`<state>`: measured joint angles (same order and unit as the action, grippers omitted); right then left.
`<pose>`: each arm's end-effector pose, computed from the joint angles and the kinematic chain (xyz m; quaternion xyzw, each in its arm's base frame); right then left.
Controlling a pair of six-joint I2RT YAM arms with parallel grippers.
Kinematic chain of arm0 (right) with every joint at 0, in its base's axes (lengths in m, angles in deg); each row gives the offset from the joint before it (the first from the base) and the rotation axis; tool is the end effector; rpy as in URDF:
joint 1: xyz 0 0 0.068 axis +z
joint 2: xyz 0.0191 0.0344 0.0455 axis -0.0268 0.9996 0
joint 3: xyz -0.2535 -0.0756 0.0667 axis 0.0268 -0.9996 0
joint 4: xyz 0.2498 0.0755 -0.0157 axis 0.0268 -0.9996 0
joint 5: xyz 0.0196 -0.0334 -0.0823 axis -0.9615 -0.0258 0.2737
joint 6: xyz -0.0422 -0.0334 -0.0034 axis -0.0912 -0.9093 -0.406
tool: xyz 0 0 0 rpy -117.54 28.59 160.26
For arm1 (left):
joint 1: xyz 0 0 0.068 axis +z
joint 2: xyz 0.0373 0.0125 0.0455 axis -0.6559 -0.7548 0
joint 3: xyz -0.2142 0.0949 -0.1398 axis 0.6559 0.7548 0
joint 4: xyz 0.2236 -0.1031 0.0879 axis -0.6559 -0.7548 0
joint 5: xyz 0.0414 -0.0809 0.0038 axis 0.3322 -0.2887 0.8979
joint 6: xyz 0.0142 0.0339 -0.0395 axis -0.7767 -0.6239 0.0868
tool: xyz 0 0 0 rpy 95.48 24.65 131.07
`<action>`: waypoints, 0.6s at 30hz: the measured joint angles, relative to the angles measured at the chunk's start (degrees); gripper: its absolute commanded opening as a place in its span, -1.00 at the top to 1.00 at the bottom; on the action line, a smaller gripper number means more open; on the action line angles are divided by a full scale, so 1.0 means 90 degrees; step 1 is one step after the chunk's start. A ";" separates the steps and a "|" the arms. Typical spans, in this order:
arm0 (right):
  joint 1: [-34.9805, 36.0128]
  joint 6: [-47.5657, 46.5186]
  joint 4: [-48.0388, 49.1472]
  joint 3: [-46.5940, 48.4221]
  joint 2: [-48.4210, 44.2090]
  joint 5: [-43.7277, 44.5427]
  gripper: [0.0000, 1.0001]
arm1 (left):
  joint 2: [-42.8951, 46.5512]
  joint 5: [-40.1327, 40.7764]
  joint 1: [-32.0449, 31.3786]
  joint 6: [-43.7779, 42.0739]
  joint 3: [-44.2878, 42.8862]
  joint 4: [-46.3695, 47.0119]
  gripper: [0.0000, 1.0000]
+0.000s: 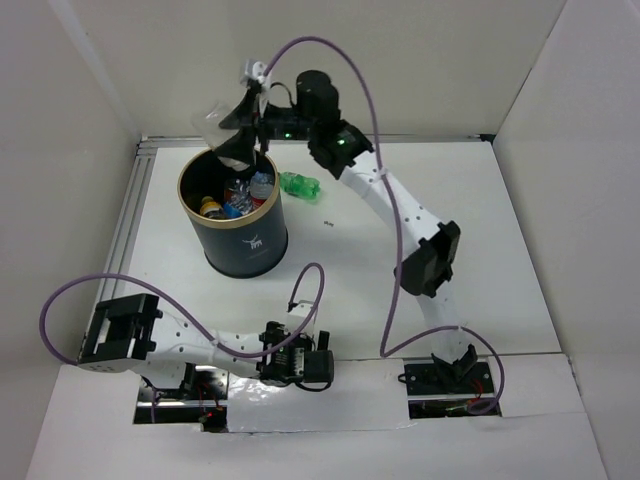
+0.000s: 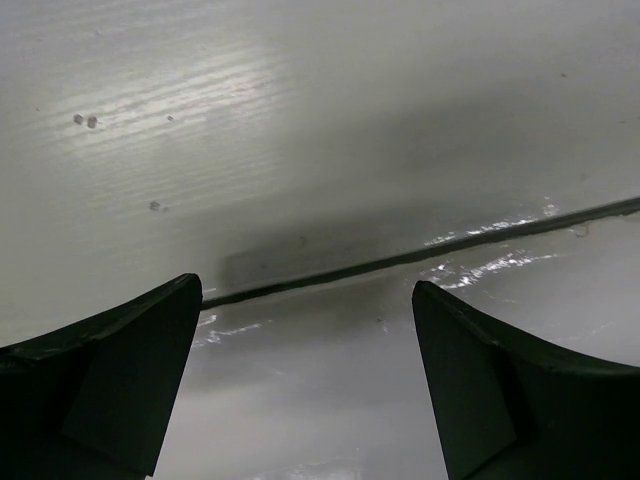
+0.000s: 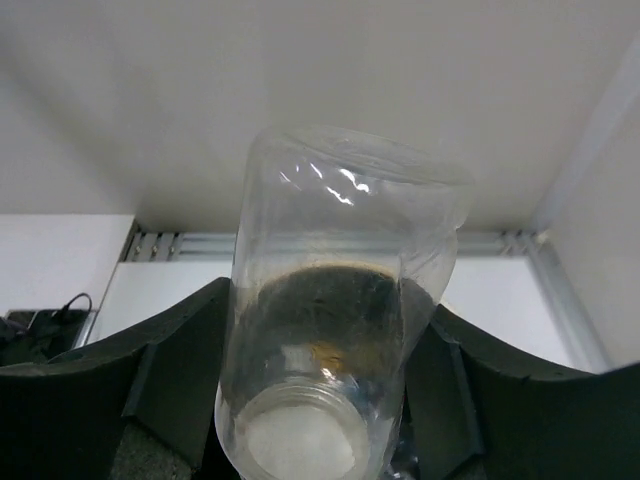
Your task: Put the plastic bottles in the bin
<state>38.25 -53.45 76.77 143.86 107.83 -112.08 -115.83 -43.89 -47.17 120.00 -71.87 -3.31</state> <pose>0.3461 0.3221 0.4835 -0.5057 0.4509 0.4605 0.5735 0.0283 -0.2516 0.1761 0.0207 0.9452 -0.1078 0.3076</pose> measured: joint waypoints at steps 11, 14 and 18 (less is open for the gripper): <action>-0.0117 0.0352 -0.0185 -0.0376 0.0940 0.0704 -0.98 | -0.0053 0.0044 -0.0323 0.0435 -0.0124 0.0015 -0.98; -0.0466 0.0284 -0.0092 -0.0333 0.0879 0.0784 -0.93 | 0.0027 0.0095 -0.0323 0.0430 -0.0124 0.0015 -0.98; -0.1243 -0.0333 -0.0046 -0.0386 0.0838 0.0799 -0.17 | 0.0279 0.0138 -0.0323 0.0427 -0.0107 0.0022 -0.98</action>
<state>27.06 -56.45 76.36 140.39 115.38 -104.89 -113.32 -42.64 -50.08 123.85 -72.83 -3.11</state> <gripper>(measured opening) 0.852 0.992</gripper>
